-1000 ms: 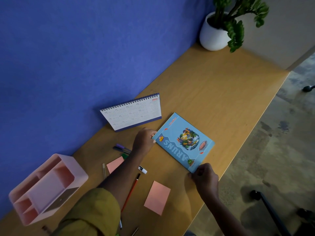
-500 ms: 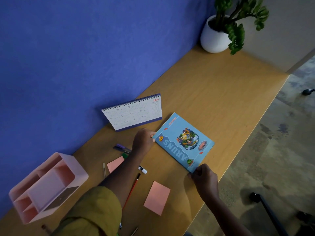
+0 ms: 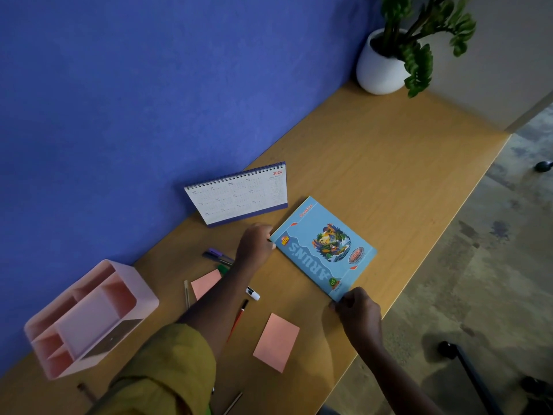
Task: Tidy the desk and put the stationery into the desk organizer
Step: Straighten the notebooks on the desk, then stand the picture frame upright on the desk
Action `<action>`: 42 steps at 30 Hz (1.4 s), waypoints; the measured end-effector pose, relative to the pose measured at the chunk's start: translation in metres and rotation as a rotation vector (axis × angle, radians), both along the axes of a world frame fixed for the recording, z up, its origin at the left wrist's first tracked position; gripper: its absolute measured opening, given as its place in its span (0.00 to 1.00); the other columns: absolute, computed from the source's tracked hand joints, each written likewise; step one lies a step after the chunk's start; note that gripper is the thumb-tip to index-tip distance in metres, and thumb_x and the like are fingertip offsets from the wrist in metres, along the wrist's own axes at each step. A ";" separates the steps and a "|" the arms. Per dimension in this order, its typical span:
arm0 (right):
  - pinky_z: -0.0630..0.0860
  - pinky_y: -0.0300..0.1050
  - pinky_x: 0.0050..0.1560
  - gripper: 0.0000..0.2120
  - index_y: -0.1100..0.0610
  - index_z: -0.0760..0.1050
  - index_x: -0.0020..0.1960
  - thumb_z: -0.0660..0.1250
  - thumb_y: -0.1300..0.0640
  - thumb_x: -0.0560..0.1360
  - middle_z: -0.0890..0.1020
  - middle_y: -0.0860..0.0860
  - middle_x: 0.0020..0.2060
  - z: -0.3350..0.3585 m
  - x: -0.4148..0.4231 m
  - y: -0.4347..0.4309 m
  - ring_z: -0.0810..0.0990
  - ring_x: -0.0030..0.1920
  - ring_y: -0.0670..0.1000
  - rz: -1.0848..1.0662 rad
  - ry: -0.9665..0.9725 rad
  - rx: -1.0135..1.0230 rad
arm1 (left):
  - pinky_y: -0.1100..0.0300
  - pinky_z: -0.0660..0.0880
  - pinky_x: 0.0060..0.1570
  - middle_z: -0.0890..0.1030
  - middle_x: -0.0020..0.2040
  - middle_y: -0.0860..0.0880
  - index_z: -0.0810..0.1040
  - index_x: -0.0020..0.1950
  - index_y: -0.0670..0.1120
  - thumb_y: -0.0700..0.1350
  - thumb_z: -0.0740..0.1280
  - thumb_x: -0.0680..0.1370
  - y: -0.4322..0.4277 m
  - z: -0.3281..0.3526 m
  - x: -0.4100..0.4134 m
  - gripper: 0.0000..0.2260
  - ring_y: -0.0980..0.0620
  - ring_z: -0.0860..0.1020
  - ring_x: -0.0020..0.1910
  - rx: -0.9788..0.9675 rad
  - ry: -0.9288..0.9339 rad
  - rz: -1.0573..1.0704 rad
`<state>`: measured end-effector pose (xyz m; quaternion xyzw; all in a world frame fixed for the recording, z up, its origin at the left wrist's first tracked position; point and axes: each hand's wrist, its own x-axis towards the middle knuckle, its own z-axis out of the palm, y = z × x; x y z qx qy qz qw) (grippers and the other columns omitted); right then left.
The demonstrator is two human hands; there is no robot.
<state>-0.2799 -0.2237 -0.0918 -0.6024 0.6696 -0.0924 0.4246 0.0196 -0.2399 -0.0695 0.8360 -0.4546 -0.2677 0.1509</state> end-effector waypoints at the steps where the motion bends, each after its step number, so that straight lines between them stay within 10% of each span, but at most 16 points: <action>1: 0.84 0.58 0.40 0.16 0.55 0.75 0.50 0.82 0.58 0.73 0.83 0.48 0.45 0.001 0.000 0.000 0.83 0.44 0.51 -0.007 0.009 0.006 | 0.54 0.80 0.54 0.82 0.60 0.42 0.80 0.65 0.37 0.39 0.76 0.78 0.002 0.002 -0.002 0.17 0.42 0.81 0.61 0.006 0.030 0.037; 4: 0.79 0.54 0.43 0.20 0.54 0.72 0.55 0.82 0.55 0.73 0.79 0.50 0.49 0.010 0.002 0.008 0.79 0.47 0.53 -0.009 0.081 -0.051 | 0.53 0.81 0.61 0.81 0.68 0.43 0.75 0.77 0.42 0.41 0.75 0.80 0.016 0.014 -0.014 0.25 0.46 0.80 0.65 -0.053 0.124 0.185; 9: 0.77 0.51 0.39 0.20 0.51 0.72 0.61 0.79 0.53 0.76 0.79 0.49 0.49 0.021 0.014 0.040 0.79 0.46 0.50 0.115 0.070 -0.103 | 0.73 0.75 0.42 0.83 0.61 0.51 0.81 0.70 0.48 0.41 0.72 0.81 0.073 0.039 -0.061 0.17 0.58 0.82 0.54 -0.207 0.336 0.395; 18: 0.79 0.43 0.38 0.16 0.45 0.74 0.58 0.78 0.55 0.77 0.80 0.42 0.46 0.038 0.066 0.105 0.81 0.41 0.44 0.547 -0.064 -0.096 | 0.60 0.82 0.53 0.80 0.66 0.55 0.74 0.76 0.56 0.52 0.67 0.84 0.237 0.056 -0.099 0.20 0.59 0.80 0.59 -0.194 0.514 0.740; 26: 0.78 0.49 0.43 0.15 0.46 0.76 0.56 0.79 0.57 0.75 0.83 0.43 0.42 0.054 0.123 0.168 0.83 0.39 0.46 0.766 -0.146 -0.072 | 0.47 0.85 0.51 0.88 0.50 0.54 0.86 0.59 0.57 0.51 0.72 0.77 0.367 0.065 -0.082 0.11 0.55 0.87 0.48 -0.360 0.572 1.153; 42: 0.77 0.50 0.43 0.07 0.48 0.80 0.49 0.75 0.58 0.77 0.86 0.46 0.42 0.068 0.218 0.300 0.84 0.41 0.48 1.148 -0.192 -0.097 | 0.57 0.75 0.39 0.86 0.42 0.46 0.82 0.61 0.42 0.41 0.72 0.72 0.520 0.059 -0.073 0.17 0.50 0.80 0.40 -0.749 0.727 1.594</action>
